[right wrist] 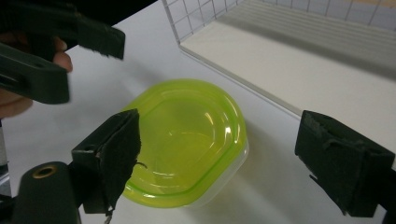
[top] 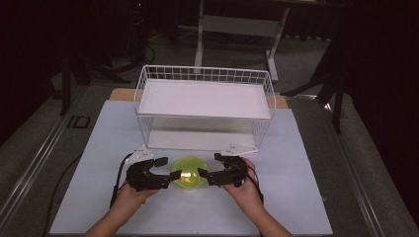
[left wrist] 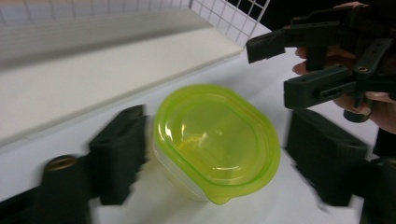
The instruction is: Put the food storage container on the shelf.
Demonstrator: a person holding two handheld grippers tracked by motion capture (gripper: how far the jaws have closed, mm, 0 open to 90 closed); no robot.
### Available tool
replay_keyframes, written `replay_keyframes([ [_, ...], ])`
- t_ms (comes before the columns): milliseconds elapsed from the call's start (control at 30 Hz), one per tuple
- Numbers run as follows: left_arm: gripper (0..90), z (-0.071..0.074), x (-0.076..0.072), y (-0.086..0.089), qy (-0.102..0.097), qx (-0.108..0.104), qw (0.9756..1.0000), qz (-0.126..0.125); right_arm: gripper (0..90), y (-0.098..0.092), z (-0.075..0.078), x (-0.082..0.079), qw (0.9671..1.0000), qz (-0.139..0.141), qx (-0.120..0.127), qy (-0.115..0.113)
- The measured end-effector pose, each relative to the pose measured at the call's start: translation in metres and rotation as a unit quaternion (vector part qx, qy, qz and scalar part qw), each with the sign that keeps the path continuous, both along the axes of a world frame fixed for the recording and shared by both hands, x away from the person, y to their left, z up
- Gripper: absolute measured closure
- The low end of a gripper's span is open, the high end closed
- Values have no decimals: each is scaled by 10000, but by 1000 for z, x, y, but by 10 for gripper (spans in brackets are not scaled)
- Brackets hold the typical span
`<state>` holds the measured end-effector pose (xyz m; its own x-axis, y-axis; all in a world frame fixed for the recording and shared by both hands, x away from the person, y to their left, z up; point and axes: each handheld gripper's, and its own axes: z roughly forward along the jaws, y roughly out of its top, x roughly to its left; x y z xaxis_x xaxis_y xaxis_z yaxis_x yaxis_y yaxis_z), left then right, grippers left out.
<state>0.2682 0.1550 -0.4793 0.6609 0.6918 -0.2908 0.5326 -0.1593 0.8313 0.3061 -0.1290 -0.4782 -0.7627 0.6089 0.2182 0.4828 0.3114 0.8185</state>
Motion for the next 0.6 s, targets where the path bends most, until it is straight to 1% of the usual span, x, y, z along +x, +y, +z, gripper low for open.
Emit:
replay_keyframes([
  [33,312,0,0,0,0,0,10000,0,148,0,0,0,10000,0,0,0],
  [67,334,-3,3,1,65,-63,9999,116,213,1,-2,1,10000,7,-51,42],
  [100,348,-3,3,1,65,-63,9999,116,213,1,-2,1,10000,7,-51,42],
  [133,372,-6,7,3,209,-162,9994,232,270,1,-5,2,9999,11,-33,154],
  [200,378,-10,10,3,364,-140,9987,341,334,2,-9,2,9997,-20,-77,216],
  [233,394,-10,10,3,364,-140,9987,341,345,1,-11,3,9996,-90,-125,233],
  [267,397,-15,13,1,579,-48,9976,389,361,1,-13,3,9995,-131,-113,277],
  [300,406,-15,13,1,579,-48,9976,389,361,1,-13,3,9995,-131,-113,277],
  [333,437,-17,14,1,676,-44,9971,355,397,0,-16,4,9990,-216,-151,356],
  [367,480,-19,14,0,709,-72,9969,332,406,-1,-18,4,9989,-206,-113,401],
  [400,495,-22,11,-1,742,0,9965,376,420,-1,-19,4,9986,-208,-100,472],
  [433,516,-22,11,-1,742,0,9965,376,420,-1,-19,4,9986,-208,-100,472],
  [467,539,-25,11,-1,904,-130,9952,356,437,0,-21,3,9983,-229,-150,510],
  [500,544,-26,11,-1,928,-86,9949,376,445,0,-22,4,9981,-198,-140,572],
  [533,550,-27,12,0,1009,-95,9941,386,451,1,-24,4,9979,-212,-146,593],
  [567,585,-27,12,0,1009,-95,9941,386,451,1,-24,4,9979,-212,-146,593],
  [600,585,-28,13,1,1098,-145,9932,357,462,1,-24,4,9978,-211,-126,615],
])
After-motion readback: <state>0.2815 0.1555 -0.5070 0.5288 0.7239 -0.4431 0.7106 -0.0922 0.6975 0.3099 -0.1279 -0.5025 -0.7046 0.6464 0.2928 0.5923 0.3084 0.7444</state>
